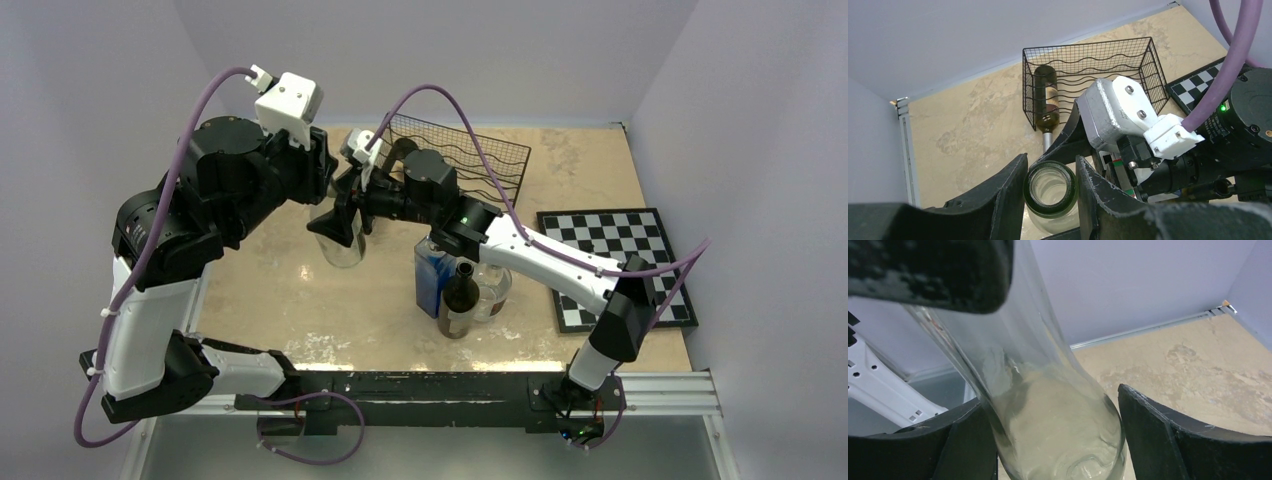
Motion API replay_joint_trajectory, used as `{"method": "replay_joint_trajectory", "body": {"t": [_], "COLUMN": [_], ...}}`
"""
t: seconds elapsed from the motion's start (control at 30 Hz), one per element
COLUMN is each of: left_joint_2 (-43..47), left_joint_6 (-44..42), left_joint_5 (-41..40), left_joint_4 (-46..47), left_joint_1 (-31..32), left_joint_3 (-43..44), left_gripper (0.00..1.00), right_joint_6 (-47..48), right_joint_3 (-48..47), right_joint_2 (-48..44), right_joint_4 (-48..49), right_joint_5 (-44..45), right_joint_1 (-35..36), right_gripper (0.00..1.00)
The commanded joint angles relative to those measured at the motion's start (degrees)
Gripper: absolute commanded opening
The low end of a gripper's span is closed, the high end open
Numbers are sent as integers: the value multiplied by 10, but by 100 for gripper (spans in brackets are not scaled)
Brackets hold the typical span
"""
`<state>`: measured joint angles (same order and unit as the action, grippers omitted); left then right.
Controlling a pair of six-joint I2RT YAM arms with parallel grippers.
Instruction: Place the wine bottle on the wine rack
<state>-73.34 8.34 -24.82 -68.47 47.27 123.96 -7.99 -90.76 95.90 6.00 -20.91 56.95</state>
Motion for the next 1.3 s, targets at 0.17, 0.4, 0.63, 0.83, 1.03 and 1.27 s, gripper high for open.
{"method": "replay_joint_trajectory", "body": {"t": [0.17,0.4,0.63,0.83,1.03,1.27], "left_joint_2": [22,22,28,40,55,102], "left_joint_6": [-15,-23,-20,-18,-19,-28], "left_joint_5": [-2,-6,0,6,11,31], "left_joint_4": [127,141,147,154,164,208], "left_joint_1": [-1,-2,-2,-2,-2,-2], "left_joint_3": [38,32,31,20,-5,-74], "left_gripper": [0,0,0,0,0,0], "right_joint_6": [-6,-11,-8,17,43,124], "right_joint_3": [17,32,21,-3,-17,-41], "right_joint_2": [-4,-7,-1,-2,-2,-6], "right_joint_4": [54,50,35,7,-5,-16], "right_joint_5": [1,-31,2,51,85,172], "right_joint_1": [2,2,2,4,5,8], "right_gripper": [99,99,73,24,0,0]}}
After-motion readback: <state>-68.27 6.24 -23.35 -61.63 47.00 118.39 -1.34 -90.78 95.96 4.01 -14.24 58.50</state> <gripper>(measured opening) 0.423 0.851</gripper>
